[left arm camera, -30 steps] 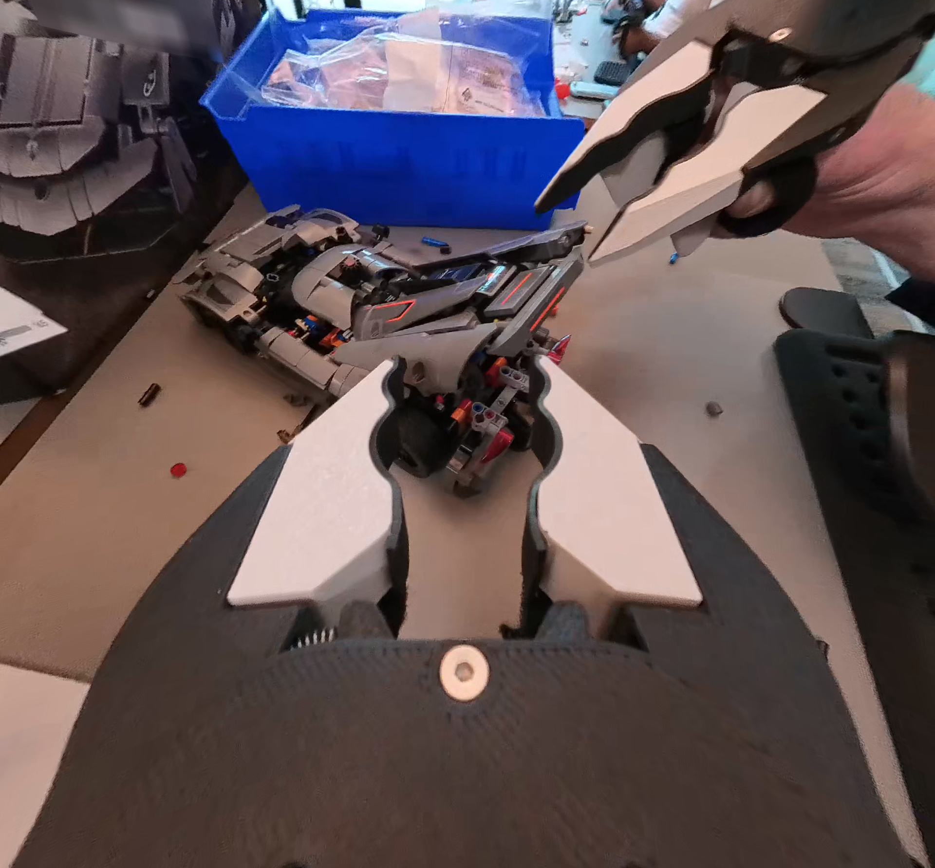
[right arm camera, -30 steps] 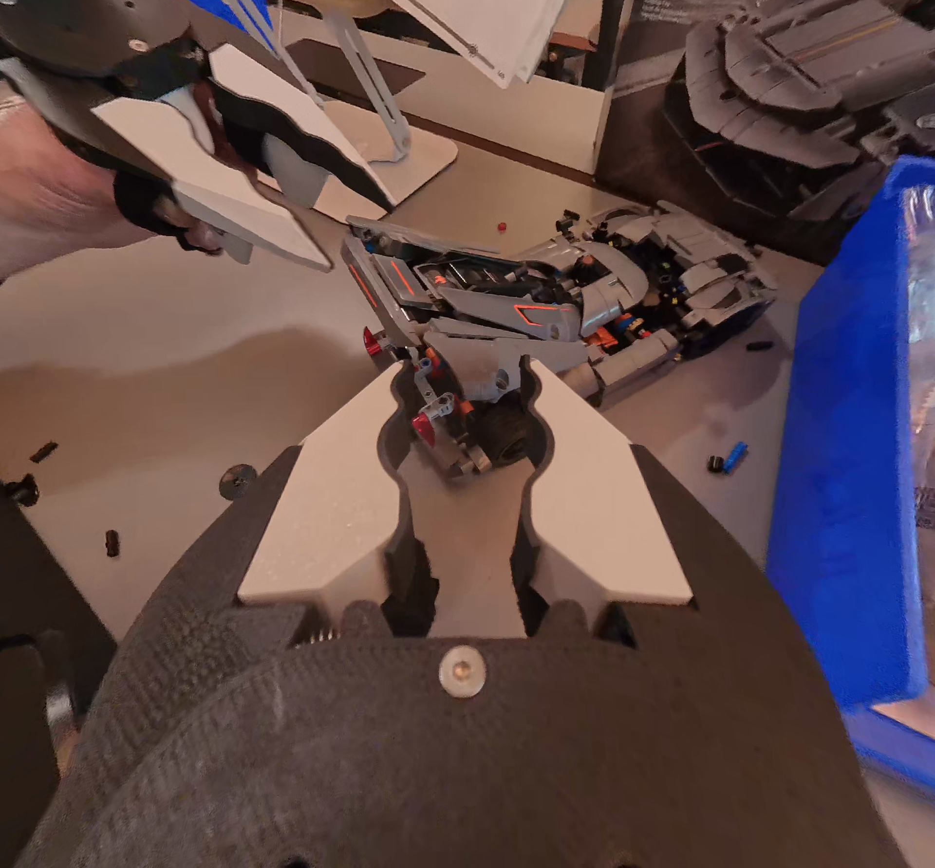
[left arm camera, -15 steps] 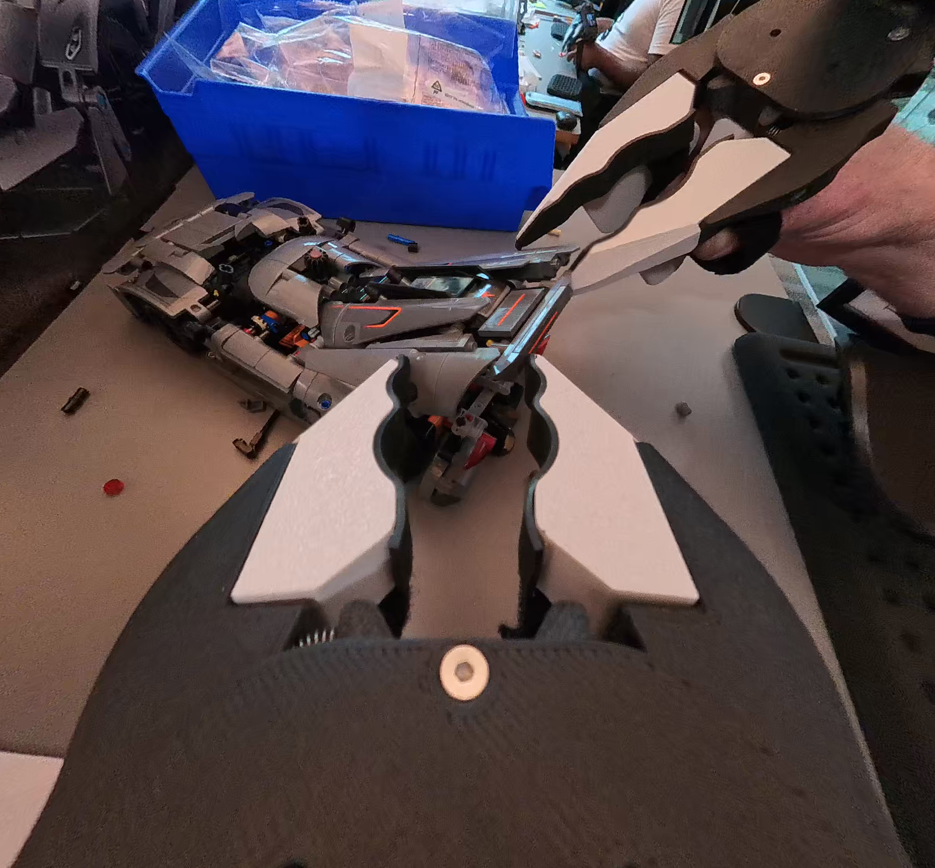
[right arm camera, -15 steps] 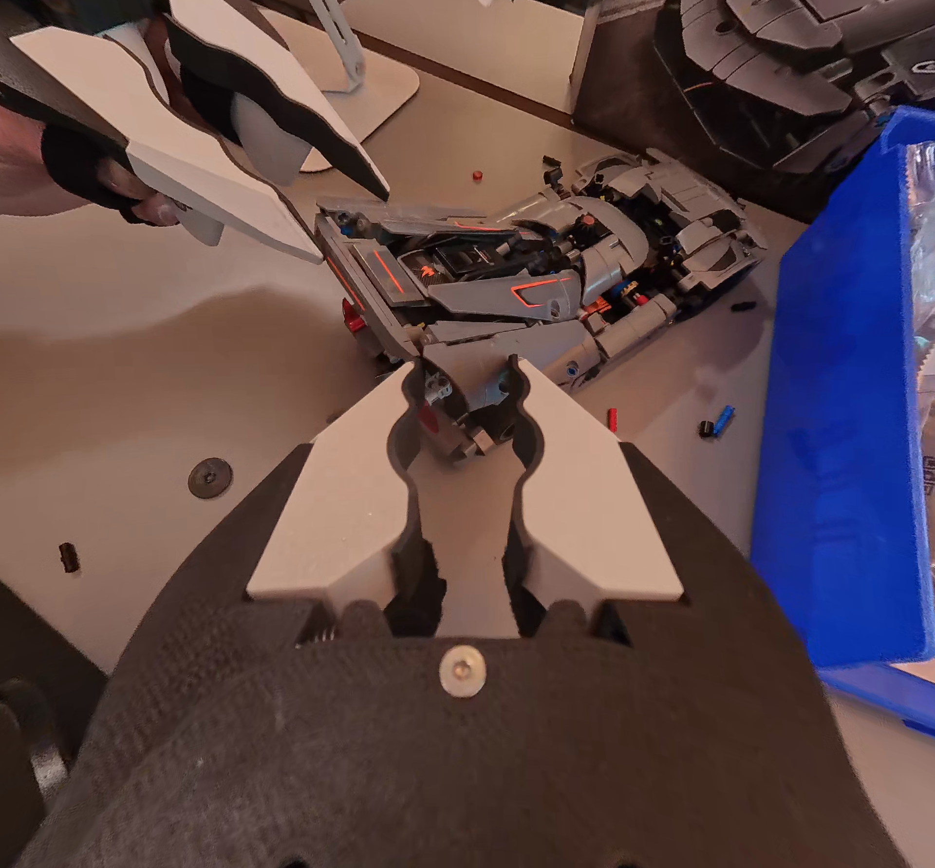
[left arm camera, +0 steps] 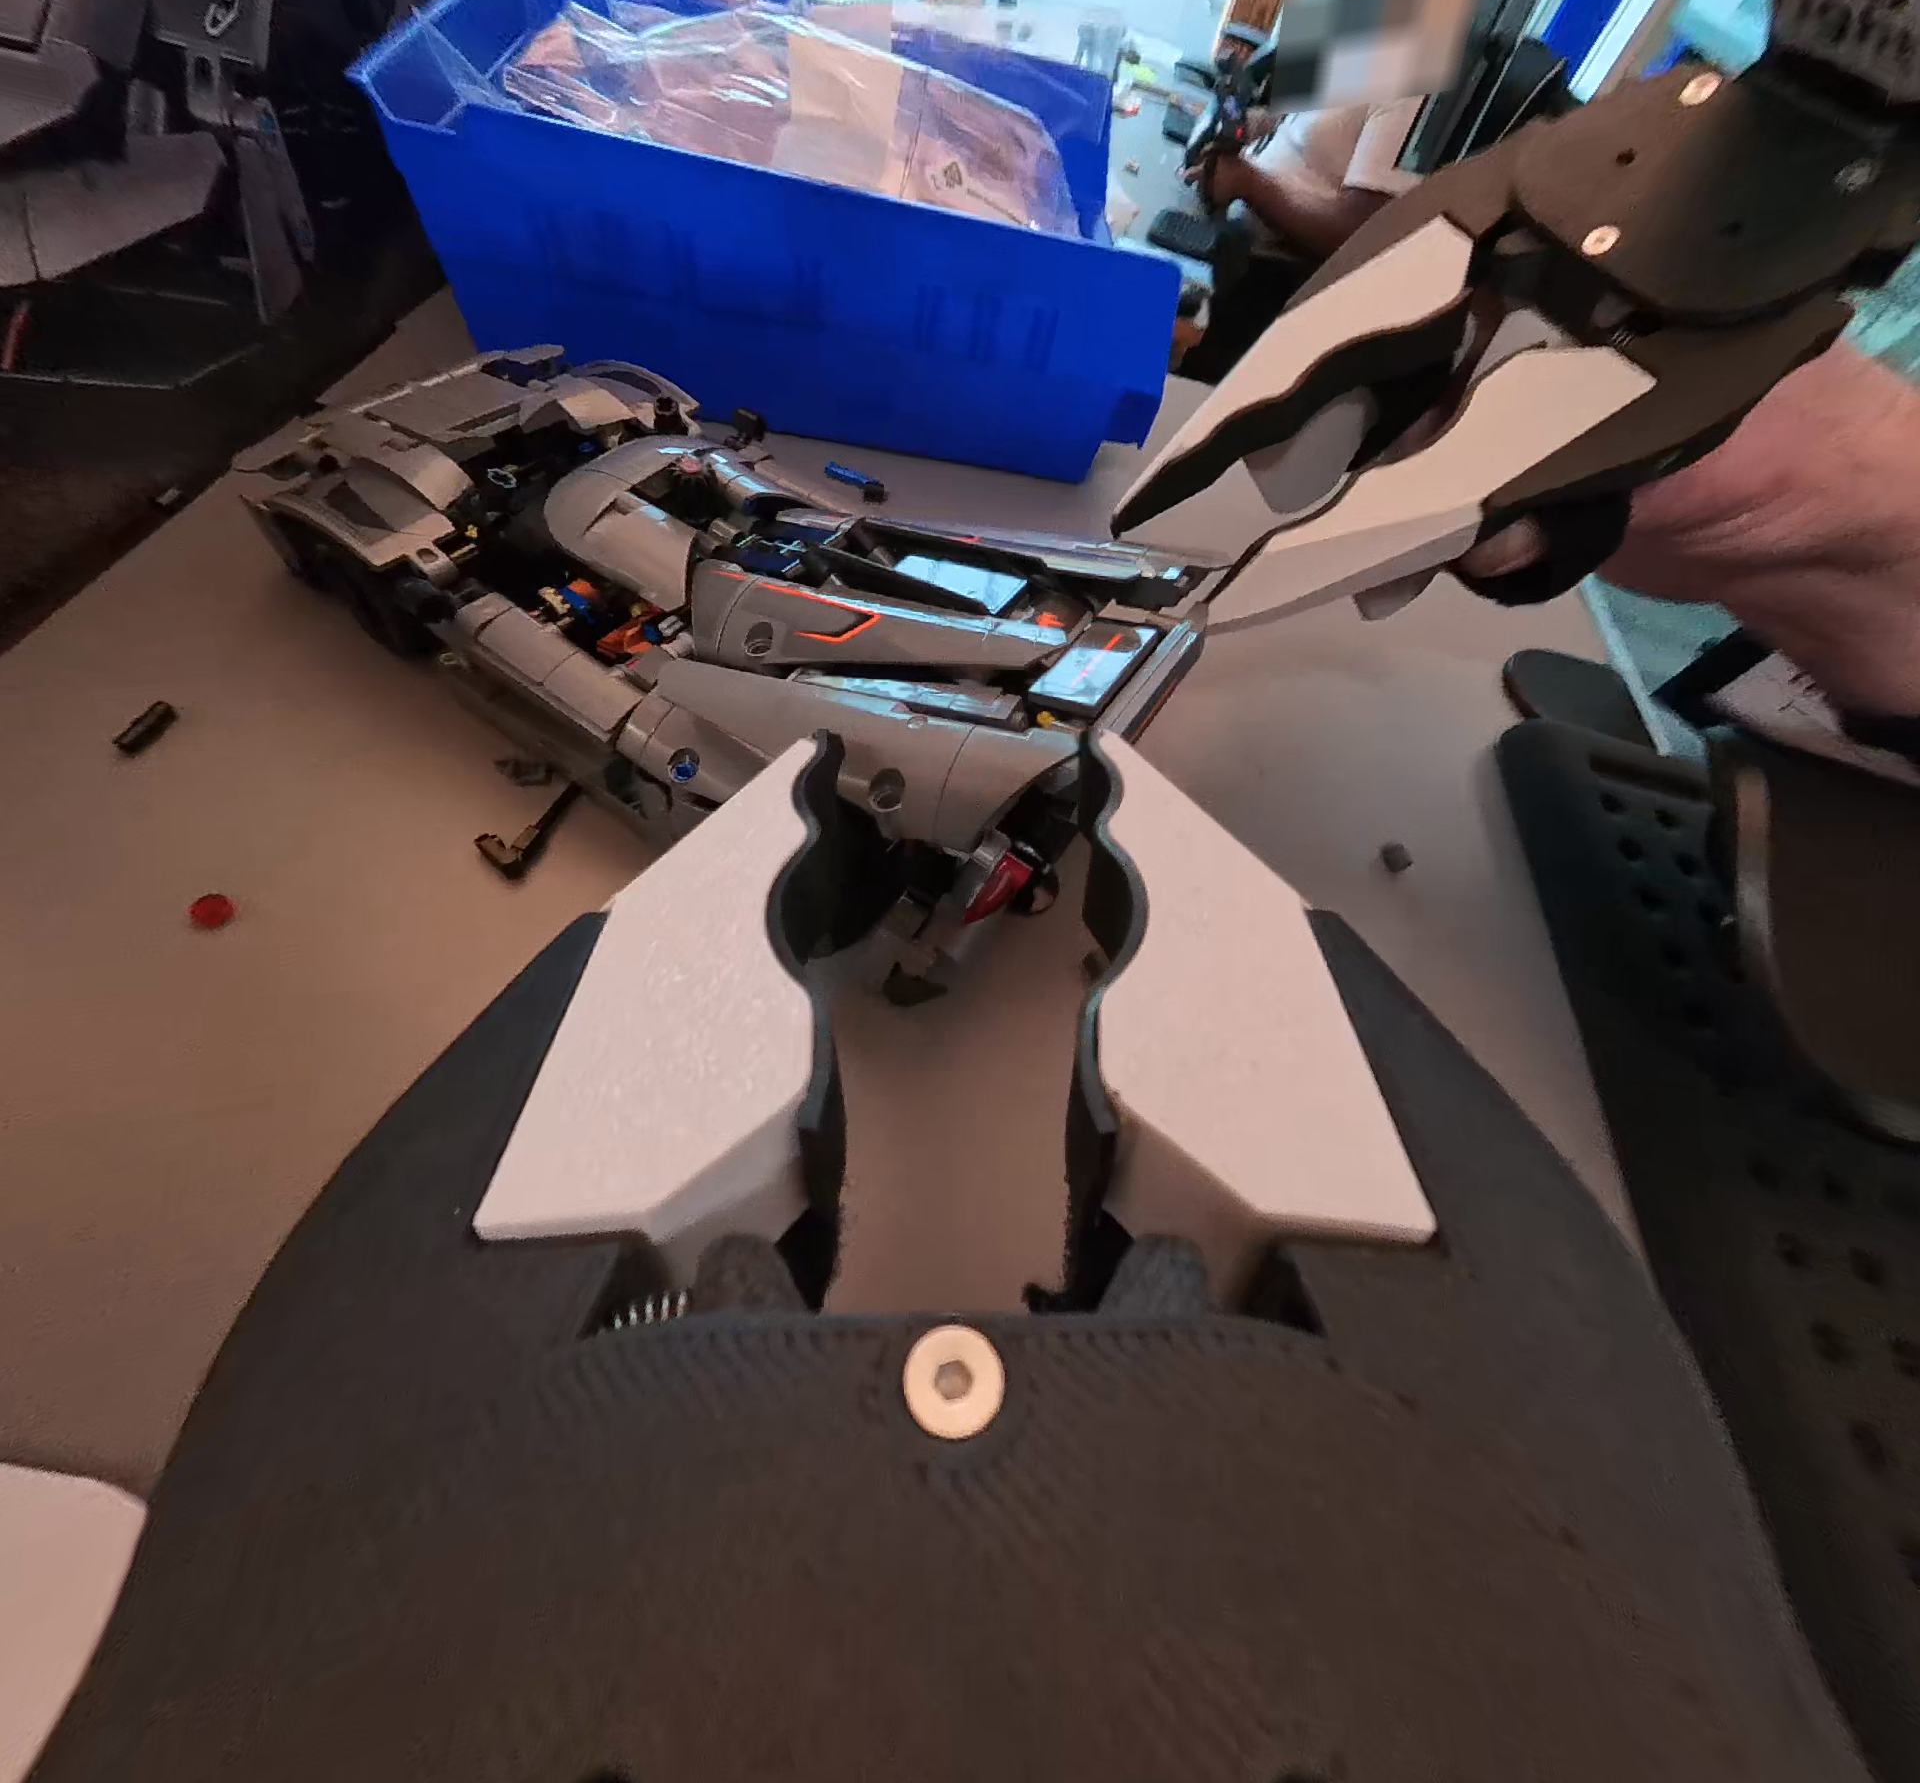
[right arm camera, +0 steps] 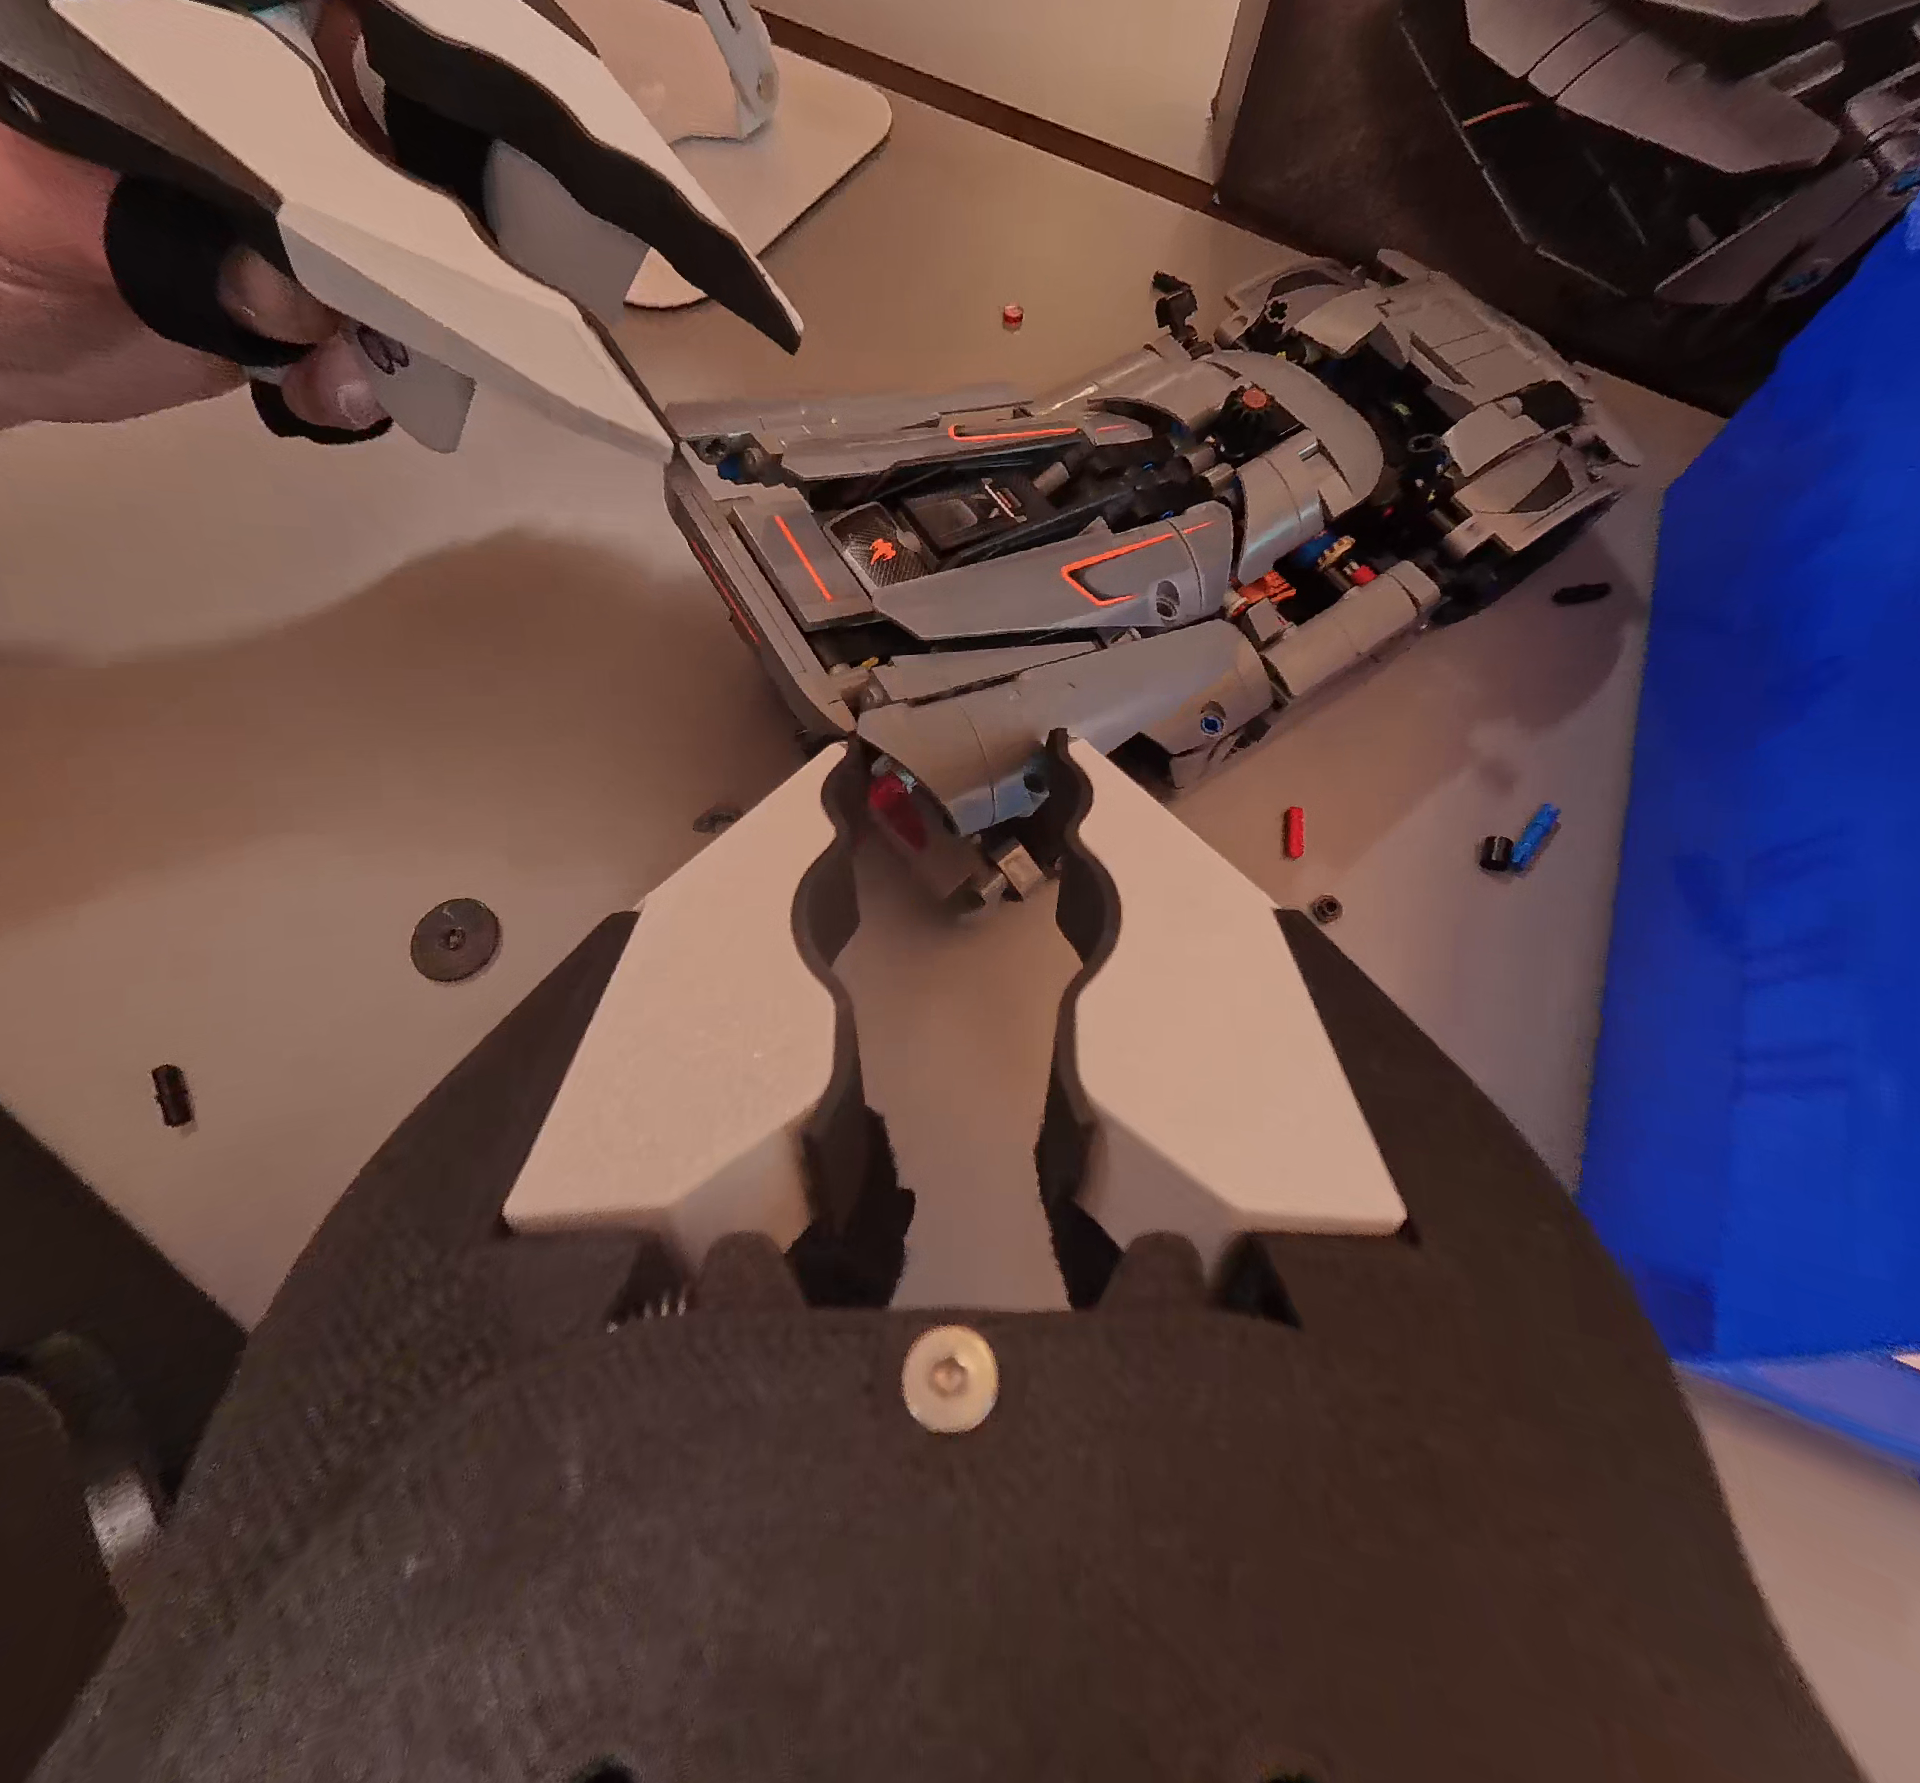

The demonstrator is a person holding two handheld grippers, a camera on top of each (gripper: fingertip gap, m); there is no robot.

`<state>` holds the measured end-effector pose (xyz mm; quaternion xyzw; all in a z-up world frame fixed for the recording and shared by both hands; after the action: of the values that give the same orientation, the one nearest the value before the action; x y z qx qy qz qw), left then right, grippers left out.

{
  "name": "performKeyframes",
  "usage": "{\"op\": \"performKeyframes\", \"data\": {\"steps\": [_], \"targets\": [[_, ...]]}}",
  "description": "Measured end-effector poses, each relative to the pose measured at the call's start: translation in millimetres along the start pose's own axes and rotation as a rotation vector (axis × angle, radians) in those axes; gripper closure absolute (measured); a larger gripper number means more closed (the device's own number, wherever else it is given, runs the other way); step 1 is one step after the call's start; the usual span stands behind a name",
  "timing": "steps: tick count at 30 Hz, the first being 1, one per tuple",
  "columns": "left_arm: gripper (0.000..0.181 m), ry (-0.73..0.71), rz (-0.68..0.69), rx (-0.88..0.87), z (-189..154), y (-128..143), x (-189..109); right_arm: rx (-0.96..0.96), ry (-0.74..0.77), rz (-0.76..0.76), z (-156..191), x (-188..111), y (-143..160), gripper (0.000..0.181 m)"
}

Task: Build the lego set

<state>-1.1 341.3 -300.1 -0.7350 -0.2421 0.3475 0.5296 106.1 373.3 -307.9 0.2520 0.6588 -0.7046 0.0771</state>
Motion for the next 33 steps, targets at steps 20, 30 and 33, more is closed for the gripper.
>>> {"op": "performKeyframes", "data": {"steps": [20, 30, 33], "targets": [[0.143, -0.023, 0.022, 0.012, -4, 16, 6, -0.052, -0.049, 0.056, 0, 3, 9, 0.149], [0.143, -0.017, 0.005, 0.04, -6, 17, 1, -0.046, -0.044, 0.058, -1, 2, 11, 0.149], [0.142, -0.022, 0.013, 0.026, -2, 18, -2, -0.029, -0.05, 0.055, 0, 0, 9, 0.149]]}}
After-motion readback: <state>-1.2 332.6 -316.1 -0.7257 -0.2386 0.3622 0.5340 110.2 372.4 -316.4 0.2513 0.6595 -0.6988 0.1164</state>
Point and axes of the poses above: each gripper's, where its closed fingertips meet, x out along the fingers, y out of its underside, z = x × y across the jaws, the point moved 2 cm from there along -x, back along the fingers, and after that the axes turned 8 degrees about -z, right-handed, at the moved point
